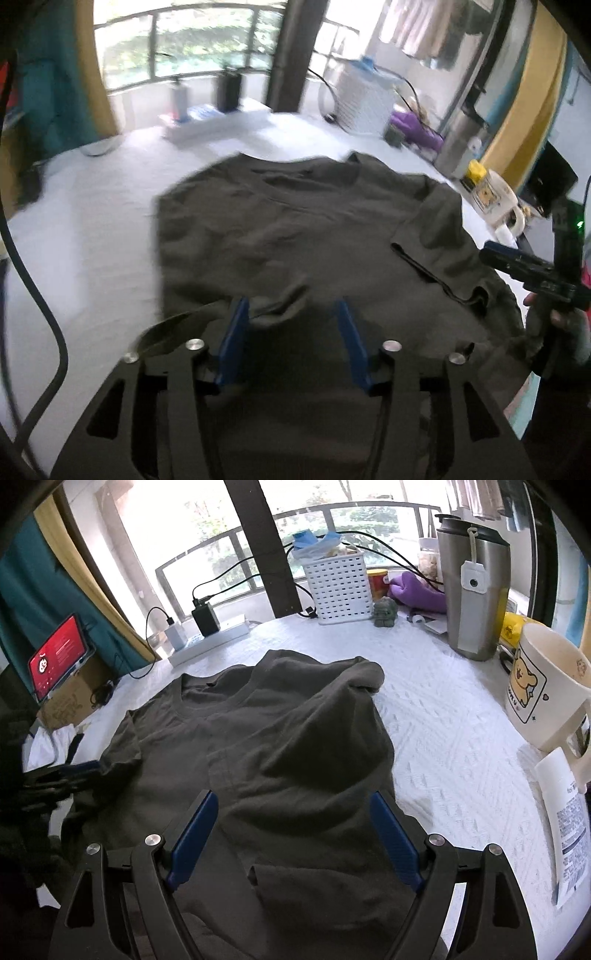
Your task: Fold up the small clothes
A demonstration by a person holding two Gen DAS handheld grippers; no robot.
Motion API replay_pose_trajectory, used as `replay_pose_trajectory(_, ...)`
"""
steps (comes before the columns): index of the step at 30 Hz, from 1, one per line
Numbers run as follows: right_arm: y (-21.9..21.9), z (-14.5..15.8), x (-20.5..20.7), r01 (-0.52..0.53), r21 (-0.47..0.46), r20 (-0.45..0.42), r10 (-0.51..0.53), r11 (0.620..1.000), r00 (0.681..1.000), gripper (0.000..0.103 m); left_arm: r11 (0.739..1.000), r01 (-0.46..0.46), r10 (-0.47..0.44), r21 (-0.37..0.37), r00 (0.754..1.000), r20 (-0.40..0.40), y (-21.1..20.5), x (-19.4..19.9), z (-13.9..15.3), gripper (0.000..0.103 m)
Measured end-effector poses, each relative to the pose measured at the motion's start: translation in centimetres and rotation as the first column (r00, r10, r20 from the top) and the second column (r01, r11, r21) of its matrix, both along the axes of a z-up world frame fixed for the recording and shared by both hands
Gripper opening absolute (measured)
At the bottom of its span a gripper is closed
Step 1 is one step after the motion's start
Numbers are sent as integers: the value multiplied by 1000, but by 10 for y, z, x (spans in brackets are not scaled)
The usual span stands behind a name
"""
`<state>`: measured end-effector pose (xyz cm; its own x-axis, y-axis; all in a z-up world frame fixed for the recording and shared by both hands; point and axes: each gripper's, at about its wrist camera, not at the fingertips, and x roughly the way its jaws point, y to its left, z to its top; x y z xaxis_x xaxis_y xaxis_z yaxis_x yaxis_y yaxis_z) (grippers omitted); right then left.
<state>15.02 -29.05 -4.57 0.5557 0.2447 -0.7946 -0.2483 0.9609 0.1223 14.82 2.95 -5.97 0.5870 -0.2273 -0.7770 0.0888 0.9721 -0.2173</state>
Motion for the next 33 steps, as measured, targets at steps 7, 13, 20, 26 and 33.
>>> replay_pose_trajectory(7, 21, -3, 0, -40, -15, -11, 39, 999, 999, 86, 983, -181, 181, 21, 983, -21, 73, -22, -14, 61)
replay_pose_trajectory(13, 41, 1, -4, -74, -38, -4, 74, 997, 997, 86, 978, -186, 182, -90, 982, -43, 92, -20, -34, 61)
replay_pose_trajectory(20, 42, 7, -13, -61, -54, 7, 62, 997, 998, 86, 996, -44, 46, -76, 999, 25, 65, -26, -23, 17)
replay_pose_trajectory(26, 39, 7, -19, -54, -55, 7, 55, 997, 998, 86, 994, 104, -102, -23, 992, 72, 31, -47, -4, 12)
replay_pose_trajectory(33, 42, 8, -22, -66, -53, 13, 67, 996, 998, 86, 973, 229, -230, -15, 972, -49, -6, -58, -24, 13)
